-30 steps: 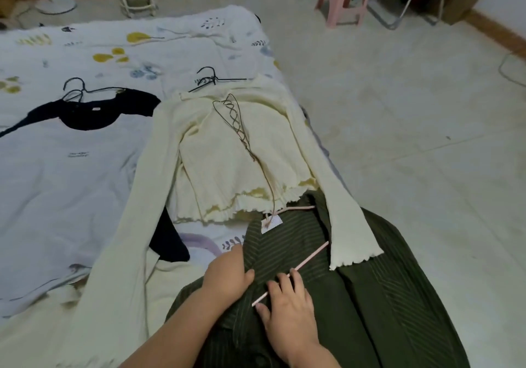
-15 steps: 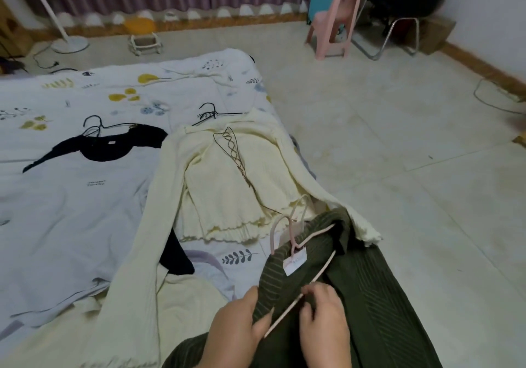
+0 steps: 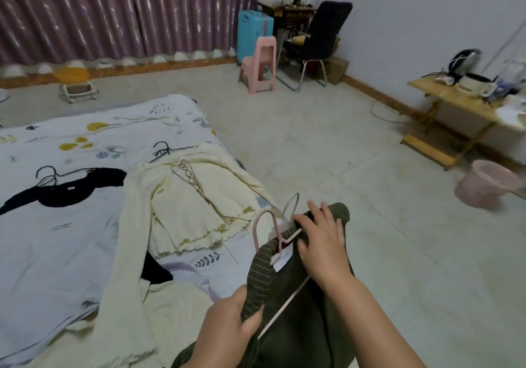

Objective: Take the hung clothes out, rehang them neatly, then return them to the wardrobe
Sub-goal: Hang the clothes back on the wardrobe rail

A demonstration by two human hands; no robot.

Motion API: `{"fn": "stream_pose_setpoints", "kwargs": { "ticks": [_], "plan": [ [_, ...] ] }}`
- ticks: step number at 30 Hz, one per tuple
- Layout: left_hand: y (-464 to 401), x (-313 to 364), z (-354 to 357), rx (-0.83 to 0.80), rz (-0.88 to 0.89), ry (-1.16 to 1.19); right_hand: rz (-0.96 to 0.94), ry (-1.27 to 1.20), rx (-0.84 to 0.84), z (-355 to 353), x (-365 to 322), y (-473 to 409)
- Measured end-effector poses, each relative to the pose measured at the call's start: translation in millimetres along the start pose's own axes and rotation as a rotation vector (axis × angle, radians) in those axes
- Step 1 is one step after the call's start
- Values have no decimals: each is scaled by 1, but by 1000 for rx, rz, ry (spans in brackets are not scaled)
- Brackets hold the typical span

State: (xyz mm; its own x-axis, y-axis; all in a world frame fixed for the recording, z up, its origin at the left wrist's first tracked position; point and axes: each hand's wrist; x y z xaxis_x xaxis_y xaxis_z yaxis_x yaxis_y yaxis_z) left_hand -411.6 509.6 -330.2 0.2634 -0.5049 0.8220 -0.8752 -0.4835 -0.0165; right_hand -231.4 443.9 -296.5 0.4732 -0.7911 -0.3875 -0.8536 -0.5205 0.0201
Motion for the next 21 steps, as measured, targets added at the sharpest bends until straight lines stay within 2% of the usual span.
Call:
{"fn": "stream_pose_setpoints", "kwargs": {
  "ticks": [5,16,21],
  "plan": [
    [39,28,1,-82,55,4,-19,49,-46,-43,19,47],
    [79,134,-12,-280,458,-42,167,133,266,-168,74,171],
    [89,194,-21,-356,678,-96,203,213,334,-230,94,235]
  ]
}}
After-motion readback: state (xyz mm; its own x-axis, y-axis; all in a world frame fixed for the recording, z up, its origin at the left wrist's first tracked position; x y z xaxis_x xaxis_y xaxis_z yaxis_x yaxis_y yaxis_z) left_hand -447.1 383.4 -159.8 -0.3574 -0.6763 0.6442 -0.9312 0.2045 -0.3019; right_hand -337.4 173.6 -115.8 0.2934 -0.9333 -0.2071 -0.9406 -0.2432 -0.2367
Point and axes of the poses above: each hand's wrist, its own y-axis away from the middle knuckle, its own z-axis out of the palm, x = y × z, and after that the axes turned 13 degrees about z, right-handed
